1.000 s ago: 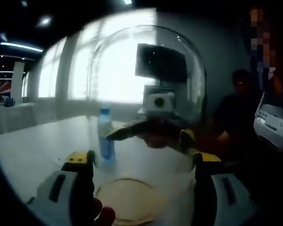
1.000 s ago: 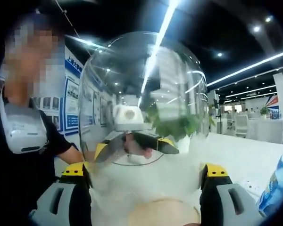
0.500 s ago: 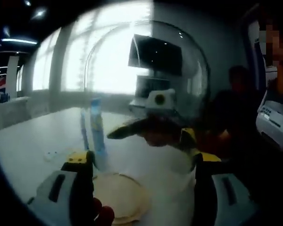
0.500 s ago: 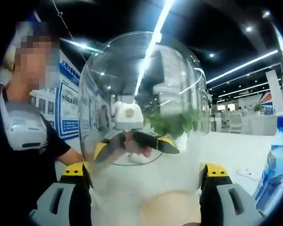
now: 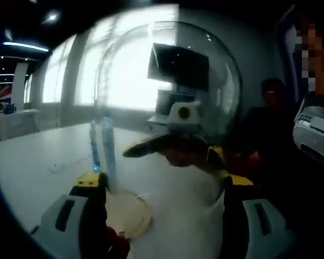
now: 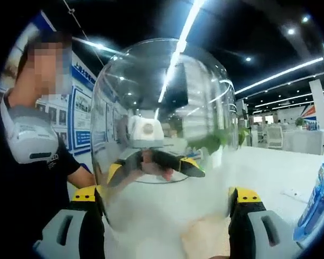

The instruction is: Open the cover put in the Mizone put the cover back on

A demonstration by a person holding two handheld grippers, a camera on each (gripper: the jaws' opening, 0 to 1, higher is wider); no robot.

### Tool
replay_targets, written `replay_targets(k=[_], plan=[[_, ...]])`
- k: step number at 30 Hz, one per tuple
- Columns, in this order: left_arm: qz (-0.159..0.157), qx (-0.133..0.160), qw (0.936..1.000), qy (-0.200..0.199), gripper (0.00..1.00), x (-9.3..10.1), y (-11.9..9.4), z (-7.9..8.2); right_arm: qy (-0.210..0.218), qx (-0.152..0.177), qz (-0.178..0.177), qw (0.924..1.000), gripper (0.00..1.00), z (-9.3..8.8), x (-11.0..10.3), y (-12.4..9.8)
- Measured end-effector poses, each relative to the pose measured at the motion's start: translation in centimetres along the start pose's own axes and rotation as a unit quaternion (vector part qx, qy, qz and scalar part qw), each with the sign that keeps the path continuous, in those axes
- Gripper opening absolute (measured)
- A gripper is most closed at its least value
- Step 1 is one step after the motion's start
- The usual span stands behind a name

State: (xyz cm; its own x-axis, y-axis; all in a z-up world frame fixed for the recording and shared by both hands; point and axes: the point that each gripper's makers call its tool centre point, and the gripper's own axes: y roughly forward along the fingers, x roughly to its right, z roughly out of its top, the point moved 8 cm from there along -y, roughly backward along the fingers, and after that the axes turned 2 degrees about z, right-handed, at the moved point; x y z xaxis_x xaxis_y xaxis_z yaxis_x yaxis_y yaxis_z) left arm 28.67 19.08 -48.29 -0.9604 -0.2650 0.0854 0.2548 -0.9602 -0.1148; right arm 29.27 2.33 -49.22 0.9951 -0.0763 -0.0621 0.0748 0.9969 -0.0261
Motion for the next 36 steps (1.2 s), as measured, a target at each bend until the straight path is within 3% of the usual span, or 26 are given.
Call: replay_targets(k=[8,23,36], plan=[[0.018,0.008,0.9998,-0.002,0.75,2.5,-1.2,-0.9,-0.001,0.000,0.014,0.9999,0.90,-0.7,-2.3,0.5],[0.025,0.017,0.9995,-0.012,0.76,6.1,-0.9,-2.9,0.012,0.006,0.016,0.9998,0.90,-2.9,-5.5,-0.6],[0.033,0.023,0.9992,-0.006,0.77,7.4,-1.1,-4.7,-0.004,-0.015,0.018,0.9997,0.90,-4.2,-6.8,-0.7]])
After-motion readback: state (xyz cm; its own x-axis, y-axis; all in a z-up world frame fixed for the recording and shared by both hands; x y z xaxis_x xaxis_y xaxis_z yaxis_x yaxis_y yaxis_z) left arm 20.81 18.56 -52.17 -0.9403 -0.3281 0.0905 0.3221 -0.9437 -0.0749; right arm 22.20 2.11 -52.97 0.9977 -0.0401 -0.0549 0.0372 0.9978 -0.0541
